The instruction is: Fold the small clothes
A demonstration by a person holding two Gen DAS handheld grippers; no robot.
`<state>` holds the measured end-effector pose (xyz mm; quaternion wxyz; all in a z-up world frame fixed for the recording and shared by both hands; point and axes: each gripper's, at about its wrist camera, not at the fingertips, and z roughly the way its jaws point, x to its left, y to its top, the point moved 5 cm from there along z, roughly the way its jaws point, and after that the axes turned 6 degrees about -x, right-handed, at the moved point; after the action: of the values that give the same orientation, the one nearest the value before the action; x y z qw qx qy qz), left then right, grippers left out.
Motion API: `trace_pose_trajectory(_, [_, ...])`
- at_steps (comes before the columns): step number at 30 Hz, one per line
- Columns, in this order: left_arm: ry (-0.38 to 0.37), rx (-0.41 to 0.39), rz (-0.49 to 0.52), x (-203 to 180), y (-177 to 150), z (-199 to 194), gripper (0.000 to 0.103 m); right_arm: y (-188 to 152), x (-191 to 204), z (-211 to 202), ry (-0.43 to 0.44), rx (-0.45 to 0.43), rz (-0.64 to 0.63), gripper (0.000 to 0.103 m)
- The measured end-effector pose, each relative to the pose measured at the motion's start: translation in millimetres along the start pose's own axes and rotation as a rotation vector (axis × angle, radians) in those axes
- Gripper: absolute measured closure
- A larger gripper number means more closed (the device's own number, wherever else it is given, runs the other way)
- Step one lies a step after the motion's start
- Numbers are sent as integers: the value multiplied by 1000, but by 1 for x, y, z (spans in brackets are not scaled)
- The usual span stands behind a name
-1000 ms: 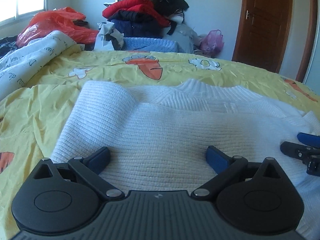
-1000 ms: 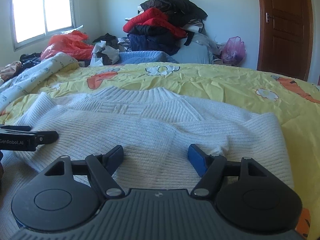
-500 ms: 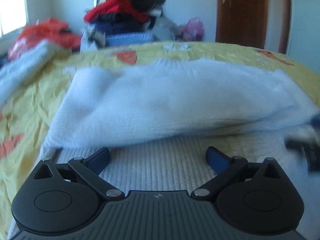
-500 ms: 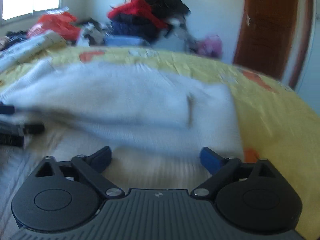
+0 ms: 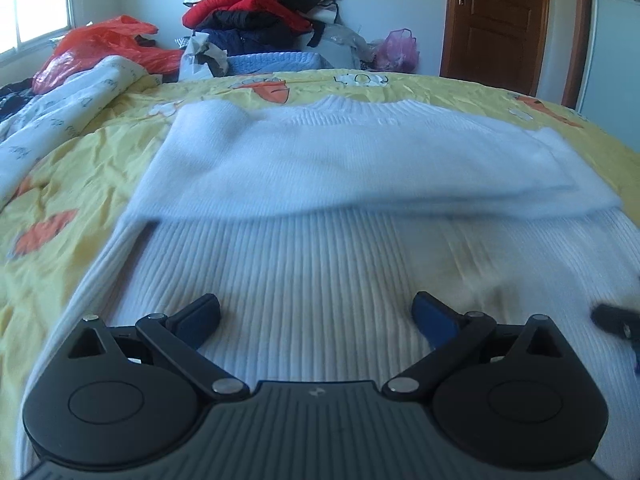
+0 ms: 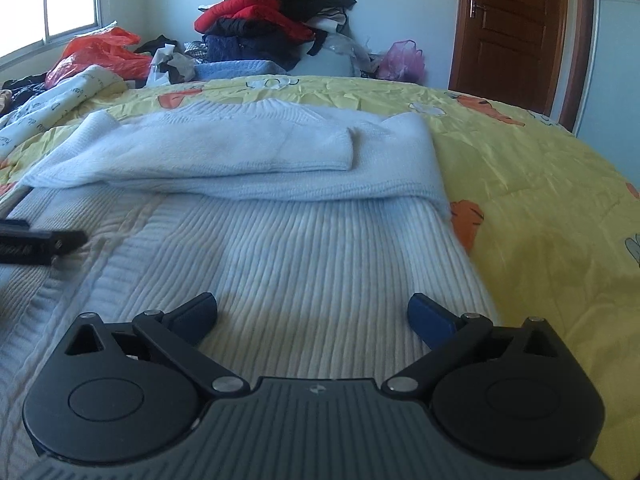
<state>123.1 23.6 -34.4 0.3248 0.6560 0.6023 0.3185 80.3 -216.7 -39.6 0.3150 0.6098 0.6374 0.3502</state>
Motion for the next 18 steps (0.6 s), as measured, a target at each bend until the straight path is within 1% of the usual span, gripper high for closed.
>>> trace_pose_trajectory(4, [11,-11,-10,0,-21,-29,0,-9,0,-14,9,-6,-9,1])
trace_pose_trajectory(7, [17,-17,-20,0,-29,-41,0,-13,-1,-21,16,-11,-9,1])
trace_pose_trajectory(10, [23,-21,-15,-2,-30,-40,0,-13,-1,-20,20,-11,-9,0])
trace_pose_trajectory(18, [15,-22,-22,1,-29,-37,0,-14,0,-18,21,-10,-14,2])
